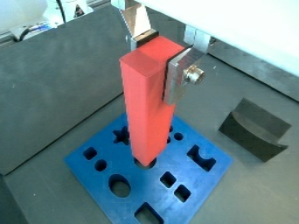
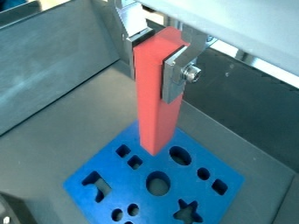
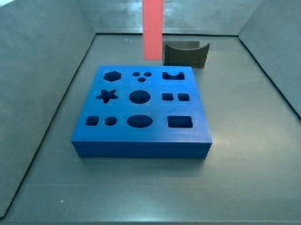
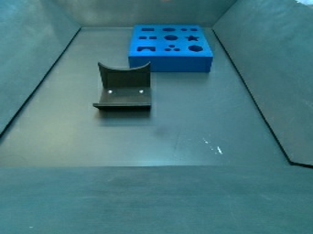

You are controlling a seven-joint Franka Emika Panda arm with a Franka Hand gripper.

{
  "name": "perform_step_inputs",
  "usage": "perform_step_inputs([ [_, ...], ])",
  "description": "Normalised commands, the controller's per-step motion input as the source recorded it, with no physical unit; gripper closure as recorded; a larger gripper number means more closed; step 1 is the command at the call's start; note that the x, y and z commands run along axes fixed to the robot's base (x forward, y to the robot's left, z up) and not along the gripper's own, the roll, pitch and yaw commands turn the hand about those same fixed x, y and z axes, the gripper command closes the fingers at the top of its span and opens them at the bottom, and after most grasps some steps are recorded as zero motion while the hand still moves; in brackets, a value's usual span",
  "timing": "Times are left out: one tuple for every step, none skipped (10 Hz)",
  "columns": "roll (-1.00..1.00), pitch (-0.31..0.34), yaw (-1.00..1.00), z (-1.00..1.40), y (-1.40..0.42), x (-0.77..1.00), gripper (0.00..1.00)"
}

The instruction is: Insert the rectangle object.

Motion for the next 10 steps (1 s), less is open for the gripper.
perform_step_inputs([
  [0.00,0.000,-0.75,-0.16,-0.01,0.39,1.00],
  [0.00,0.000,-0.64,-0.16,-0.04,0.52,1.00],
  [0.00,0.000,-0.51,-0.18,-0.07,0.66,1.00],
  [0.00,0.000,-0.44,-0.19,-0.08,0.71,1.00],
  [0.00,0.000,-0.41,-0.19,-0.09,0.74,1.00],
  [0.02,0.000,-0.40,-0.24,-0.08,0.74,1.00],
  [0.09,0.039,-0.52,-0.34,-0.04,0.53,1.00],
  [0.08,0.060,-0.81,-0.35,0.00,0.13,1.00],
  [0.05,0.020,-1.00,-0.29,0.00,0.00,1.00],
  [0.04,0.000,-1.00,-0.30,0.00,0.00,1.00],
])
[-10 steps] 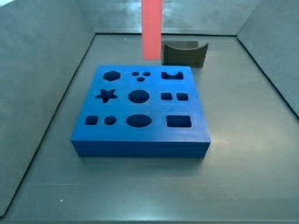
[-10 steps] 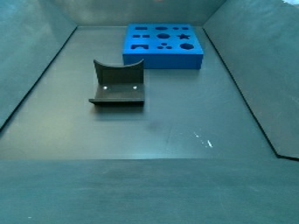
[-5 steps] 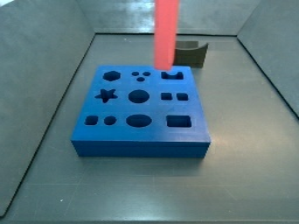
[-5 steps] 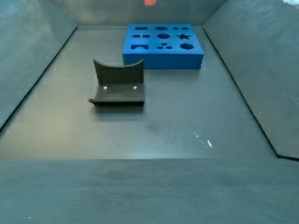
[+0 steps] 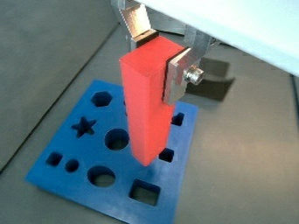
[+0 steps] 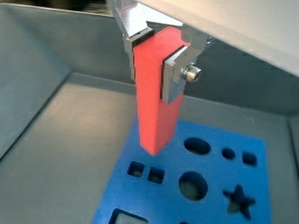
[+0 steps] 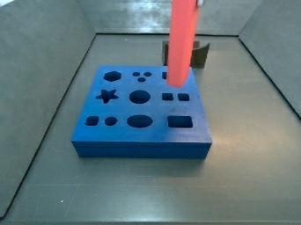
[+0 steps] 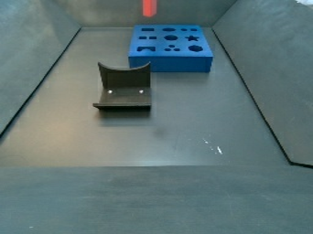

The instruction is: Insert the rectangle object.

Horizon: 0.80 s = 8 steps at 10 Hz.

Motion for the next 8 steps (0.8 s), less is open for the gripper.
perform_step_inputs([
  [0.01,0.000,-1.00,-0.23,0.00,0.00,1.00],
  [0.00,0.001,-1.00,-0.14,-0.04,0.00,1.00],
  [0.00,0.021,-0.93,-0.13,-0.05,0.08,1.00],
  [0.00,0.040,-0.76,-0.04,-0.11,0.27,1.00],
  [0.00,0.000,-0.72,-0.03,-0.12,0.35,1.00],
  [0.00,0.000,-0.68,-0.14,-0.16,0.39,1.00],
  [0.06,-0.066,-0.78,-0.77,-0.33,0.03,1.00],
  [0.00,0.007,-0.63,-0.79,0.00,0.25,1.00],
])
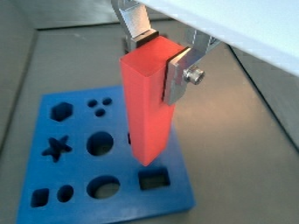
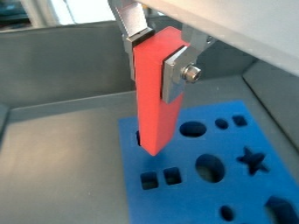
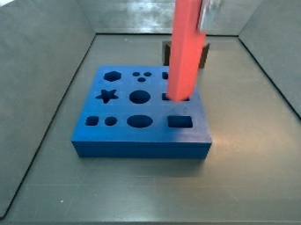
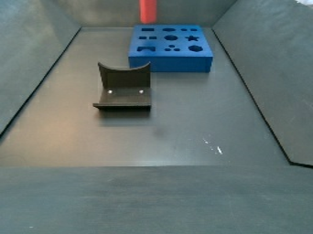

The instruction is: Insert the rectangle object.

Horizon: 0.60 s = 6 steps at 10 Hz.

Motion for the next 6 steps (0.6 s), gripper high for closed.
perform_step_inputs([
  [0.00,0.000,-0.73,-0.75,-0.02,0.23,1.00],
  [0.00,-0.019,-0.89,-0.56,-0.07,0.08,1.00],
  [-0.06,-0.029,-0.92,-0.33,-0.06,0.01,1.00],
  [-0.07,0.000,-0.95,-0.24,-0.06,0.00,1.00],
  [0.00,0.044,-0.98,-0.08,-0.08,0.00,1.00],
  [0.00,0.044,-0.93,-0.01,-0.11,0.00,1.00],
])
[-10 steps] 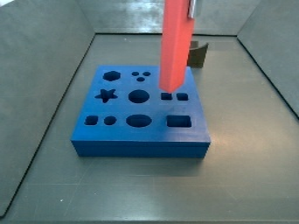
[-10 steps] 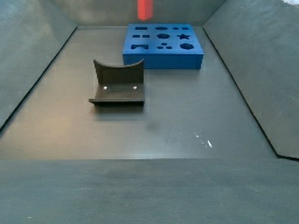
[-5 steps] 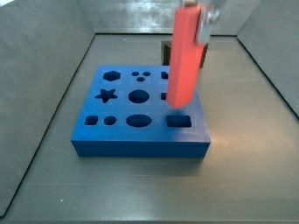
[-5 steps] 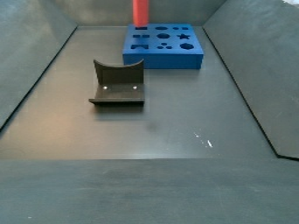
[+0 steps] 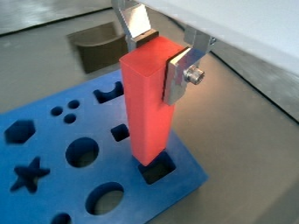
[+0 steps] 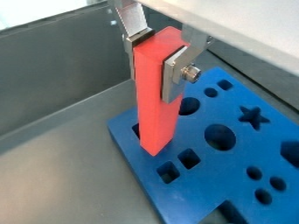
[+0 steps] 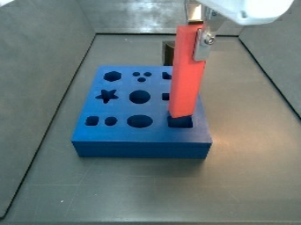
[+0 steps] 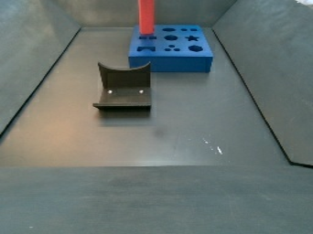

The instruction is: Insert the rectangle object.

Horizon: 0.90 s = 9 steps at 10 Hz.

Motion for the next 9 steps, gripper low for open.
perform_step_inputs([
  [0.02,0.043,-0.74,-0.05,-0.25,0.15,1.00],
  [0.08,0.049,-0.62,-0.12,-0.31,0.21,1.00],
  [0.12,0.101,-0.54,-0.16,-0.34,0.20,1.00],
  [0.16,0.084,-0.40,-0.11,-0.02,0.09,1.00],
  [0.09,0.059,-0.30,-0.21,0.00,-0.18,1.00],
  [0.08,0.031,-0.21,-0.19,0.00,-0.12,1.00],
  [0.00,0.000,0.03,-0.22,-0.20,0.00,1.00],
  [0.00,0.000,0.09,-0.16,-0.24,0.05,1.00],
  [0.00,0.000,0.10,-0.28,-0.13,0.09,1.00],
])
